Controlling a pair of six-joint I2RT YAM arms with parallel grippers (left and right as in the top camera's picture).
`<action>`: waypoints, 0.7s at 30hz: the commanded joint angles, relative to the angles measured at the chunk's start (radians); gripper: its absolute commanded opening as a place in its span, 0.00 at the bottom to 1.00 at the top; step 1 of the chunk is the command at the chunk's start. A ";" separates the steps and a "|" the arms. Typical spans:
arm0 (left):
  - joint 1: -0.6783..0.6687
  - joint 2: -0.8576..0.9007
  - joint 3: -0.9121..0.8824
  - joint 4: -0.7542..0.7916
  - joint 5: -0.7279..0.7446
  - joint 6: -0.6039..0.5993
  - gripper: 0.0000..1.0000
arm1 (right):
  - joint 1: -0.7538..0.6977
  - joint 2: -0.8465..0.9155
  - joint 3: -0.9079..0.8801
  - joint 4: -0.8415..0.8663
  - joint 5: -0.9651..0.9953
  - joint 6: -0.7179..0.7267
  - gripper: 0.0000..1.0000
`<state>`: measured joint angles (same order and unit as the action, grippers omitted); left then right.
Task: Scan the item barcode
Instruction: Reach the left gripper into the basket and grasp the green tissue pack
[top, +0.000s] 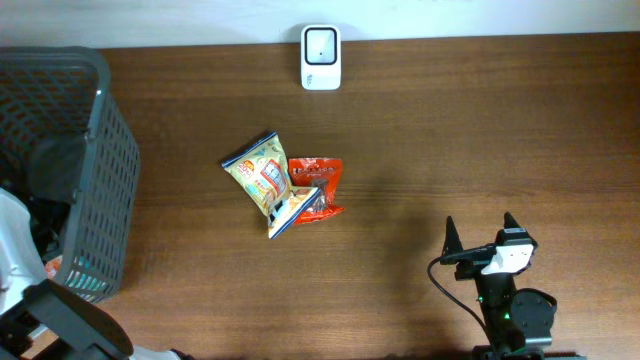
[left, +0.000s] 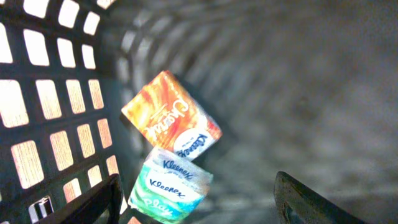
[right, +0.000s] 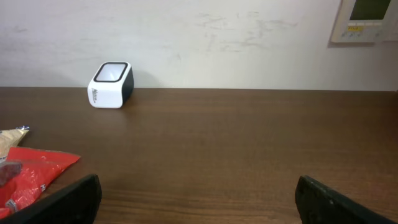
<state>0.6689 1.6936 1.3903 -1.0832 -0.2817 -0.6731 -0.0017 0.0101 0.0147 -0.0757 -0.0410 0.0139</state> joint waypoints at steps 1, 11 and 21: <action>0.004 0.000 -0.059 0.026 -0.011 0.016 0.77 | -0.005 -0.006 -0.009 -0.002 0.012 -0.007 0.98; 0.004 0.001 -0.166 0.084 -0.002 0.015 0.79 | -0.005 -0.006 -0.009 -0.002 0.012 -0.007 0.98; 0.004 0.076 -0.182 0.097 0.042 0.015 0.65 | -0.005 -0.006 -0.009 -0.002 0.012 -0.007 0.98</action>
<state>0.6689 1.7123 1.2228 -0.9859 -0.2691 -0.6628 -0.0013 0.0101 0.0147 -0.0757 -0.0410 0.0143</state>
